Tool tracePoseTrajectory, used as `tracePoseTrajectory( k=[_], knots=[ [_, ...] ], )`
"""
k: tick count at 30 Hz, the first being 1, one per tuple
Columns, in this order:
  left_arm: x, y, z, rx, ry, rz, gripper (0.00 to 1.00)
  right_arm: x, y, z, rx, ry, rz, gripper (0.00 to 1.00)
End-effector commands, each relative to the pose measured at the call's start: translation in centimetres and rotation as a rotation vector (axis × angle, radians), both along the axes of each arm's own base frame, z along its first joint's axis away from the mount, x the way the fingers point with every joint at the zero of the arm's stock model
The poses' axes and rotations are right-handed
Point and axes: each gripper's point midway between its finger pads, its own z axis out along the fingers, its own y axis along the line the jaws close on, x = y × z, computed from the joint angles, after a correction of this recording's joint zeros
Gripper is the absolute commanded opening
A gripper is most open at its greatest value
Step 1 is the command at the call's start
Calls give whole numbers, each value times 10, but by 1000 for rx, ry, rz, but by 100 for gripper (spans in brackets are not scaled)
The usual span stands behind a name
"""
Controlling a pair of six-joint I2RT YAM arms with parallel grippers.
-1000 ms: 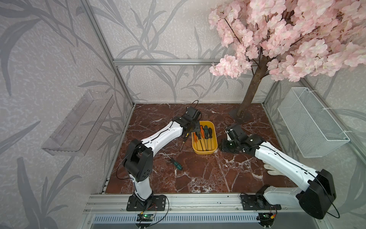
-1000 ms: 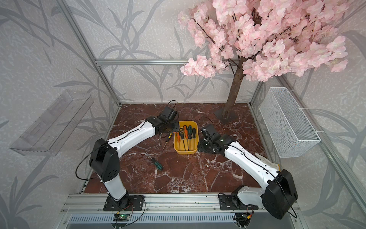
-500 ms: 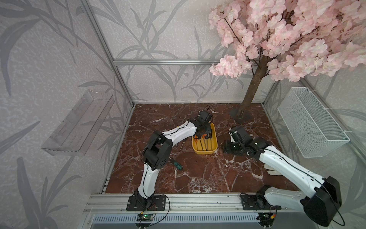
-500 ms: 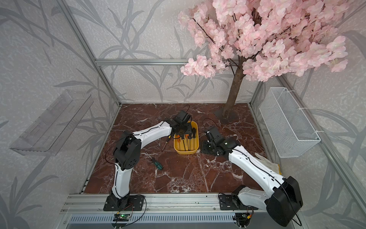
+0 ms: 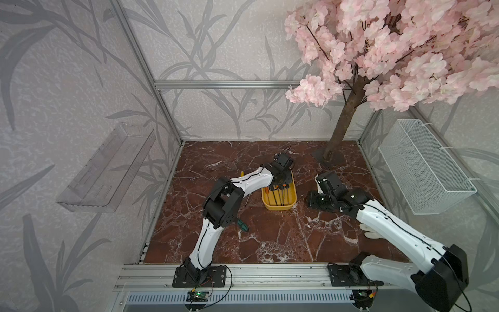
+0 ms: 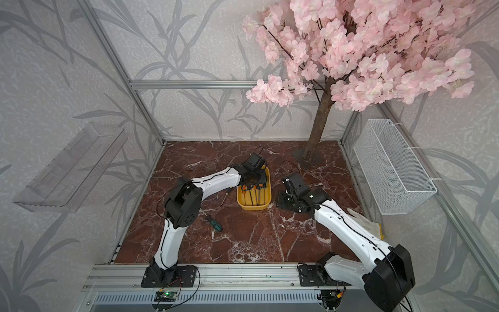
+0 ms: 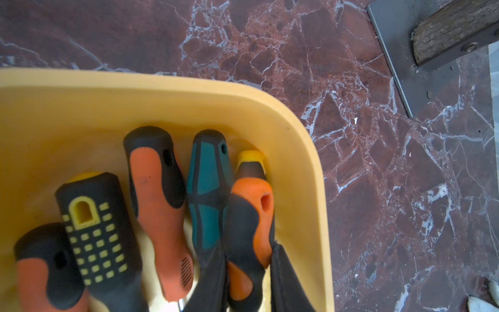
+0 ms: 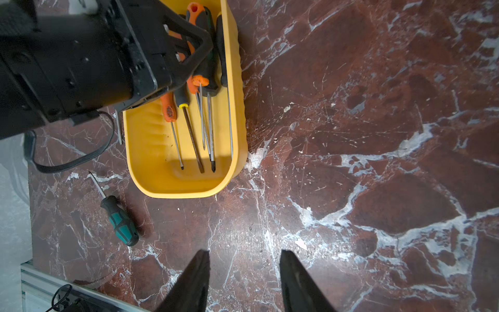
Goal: Put the screwdriver on the desktop into the storage box
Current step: Place the screwdriver in the storage box.
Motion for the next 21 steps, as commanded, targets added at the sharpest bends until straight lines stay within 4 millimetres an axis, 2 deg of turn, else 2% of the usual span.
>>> tracePoseTrajectory(
  k=[1, 3, 7, 10, 16, 21],
  knots=[
    [1, -12, -1, -23, -12, -5, 11, -6, -5, -4, -17, 18, 2, 46],
    [-1, -14, -3, -26, -7, -11, 16, -6, -5, -4, -18, 19, 1, 46],
    [-2, -16, 1, -26, -18, -24, 37, -6, -5, -5, -14, 23, -1, 46],
    [-2, -15, 8, -24, -31, -27, 44, -5, -4, -3, -11, 21, 0, 46],
    [-2, -8, 31, -14, -69, -29, 45, -3, -3, -1, -15, 21, 0, 46],
    [-7, 4, 54, 11, -106, -32, 50, 0, 1, 2, -13, 24, 12, 48]
  ],
)
